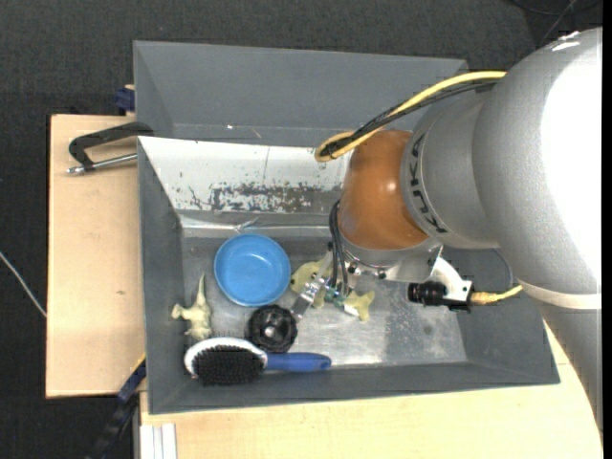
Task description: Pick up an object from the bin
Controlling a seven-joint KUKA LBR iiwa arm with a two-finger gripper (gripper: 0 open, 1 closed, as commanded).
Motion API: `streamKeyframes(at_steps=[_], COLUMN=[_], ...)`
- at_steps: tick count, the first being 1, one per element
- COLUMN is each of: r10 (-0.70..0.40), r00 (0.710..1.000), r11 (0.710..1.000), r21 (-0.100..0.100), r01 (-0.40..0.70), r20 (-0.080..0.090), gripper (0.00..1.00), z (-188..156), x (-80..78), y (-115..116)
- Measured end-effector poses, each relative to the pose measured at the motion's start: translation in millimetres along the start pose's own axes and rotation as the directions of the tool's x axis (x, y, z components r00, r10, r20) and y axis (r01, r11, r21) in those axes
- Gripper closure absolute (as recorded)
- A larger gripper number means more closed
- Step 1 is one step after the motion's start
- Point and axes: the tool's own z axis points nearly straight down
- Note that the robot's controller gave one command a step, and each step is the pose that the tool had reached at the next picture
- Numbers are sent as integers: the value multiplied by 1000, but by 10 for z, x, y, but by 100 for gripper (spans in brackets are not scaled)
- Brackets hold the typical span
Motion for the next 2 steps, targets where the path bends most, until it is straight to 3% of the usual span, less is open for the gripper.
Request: streamKeyframes(at_steps=[1,2], r10=[-2,-4], r00=[1000,1000], r11=[1000,1000], r21=[-1,-6], r01=[2,4], r20=[-4,8], gripper=[100,100], z=[-30,-887], x=[4,-15], y=[17,45])
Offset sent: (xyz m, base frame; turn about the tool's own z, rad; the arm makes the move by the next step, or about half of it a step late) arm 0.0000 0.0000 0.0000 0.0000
